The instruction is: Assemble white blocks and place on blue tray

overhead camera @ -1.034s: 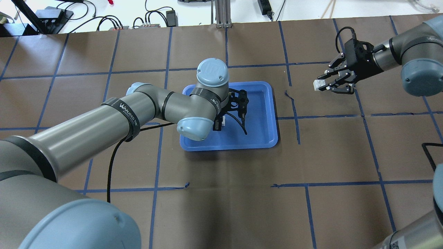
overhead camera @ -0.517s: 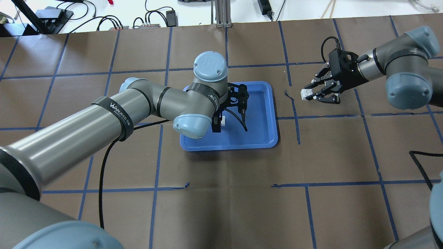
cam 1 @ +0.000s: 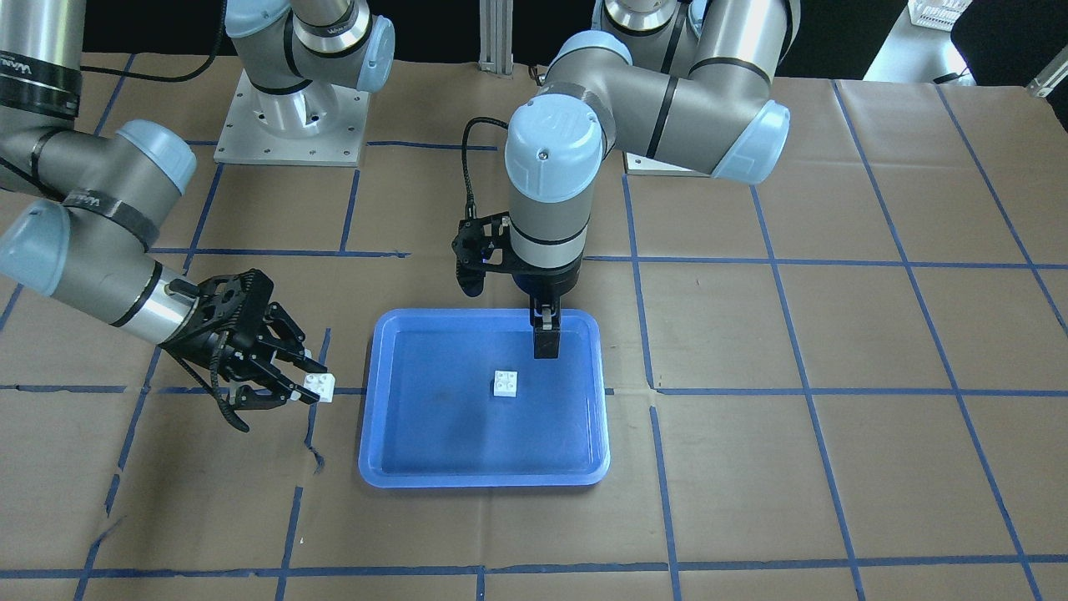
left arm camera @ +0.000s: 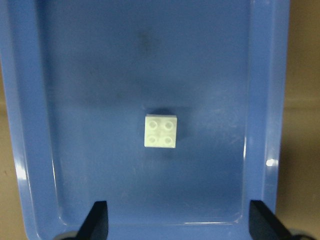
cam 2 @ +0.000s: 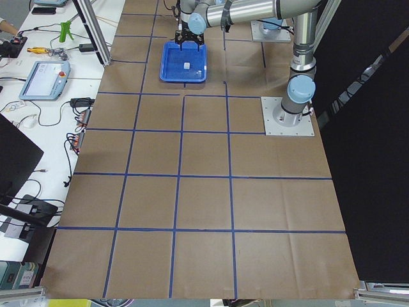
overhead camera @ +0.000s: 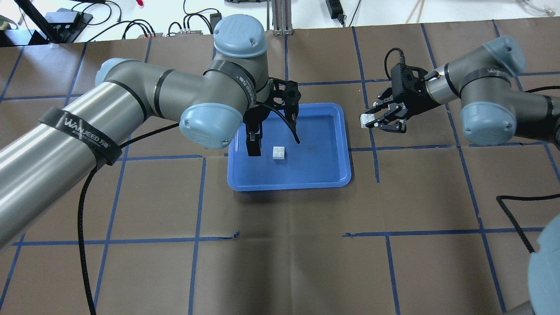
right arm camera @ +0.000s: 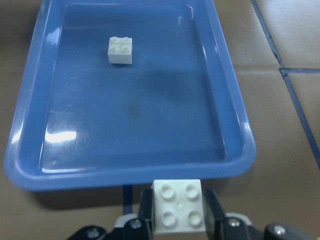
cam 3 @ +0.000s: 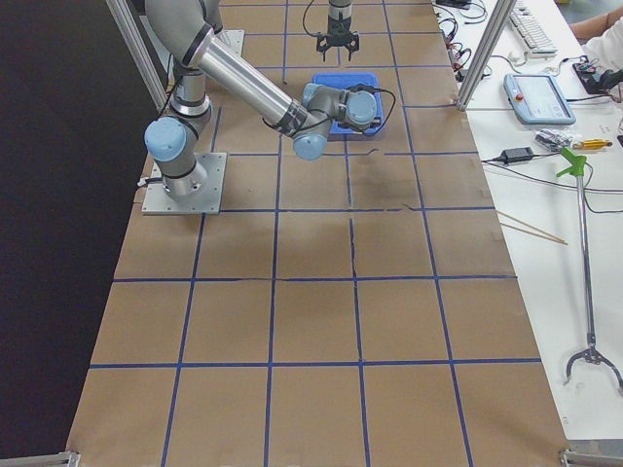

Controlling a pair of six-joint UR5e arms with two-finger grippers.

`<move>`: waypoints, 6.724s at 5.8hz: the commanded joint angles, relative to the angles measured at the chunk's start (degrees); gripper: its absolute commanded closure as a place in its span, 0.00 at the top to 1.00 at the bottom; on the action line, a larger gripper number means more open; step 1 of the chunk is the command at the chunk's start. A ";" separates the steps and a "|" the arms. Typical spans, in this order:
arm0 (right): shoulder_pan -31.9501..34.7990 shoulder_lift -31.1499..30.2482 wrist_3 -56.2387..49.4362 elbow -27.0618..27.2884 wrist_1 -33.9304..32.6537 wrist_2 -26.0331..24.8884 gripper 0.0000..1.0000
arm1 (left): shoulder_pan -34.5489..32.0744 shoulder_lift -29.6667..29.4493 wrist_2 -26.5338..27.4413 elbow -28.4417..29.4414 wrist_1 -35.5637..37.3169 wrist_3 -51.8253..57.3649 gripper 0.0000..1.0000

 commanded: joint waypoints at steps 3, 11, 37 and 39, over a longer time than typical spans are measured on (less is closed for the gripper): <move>15.46 6.11 22.80 2.01 -23.65 -3.16 0.19 | 6.78 10.62 0.53 3.24 -11.19 -7.71 0.99; 19.00 10.26 23.36 4.56 -29.57 -4.85 0.17 | 10.24 11.85 -2.02 4.46 -6.18 -76.74 0.99; 19.09 11.93 26.96 7.99 -37.58 -1.68 0.21 | 10.51 12.29 -1.93 4.02 -6.01 -75.68 0.99; 19.09 11.93 26.96 7.99 -37.58 -1.68 0.36 | 10.51 12.29 -1.93 3.93 -6.01 -75.68 0.99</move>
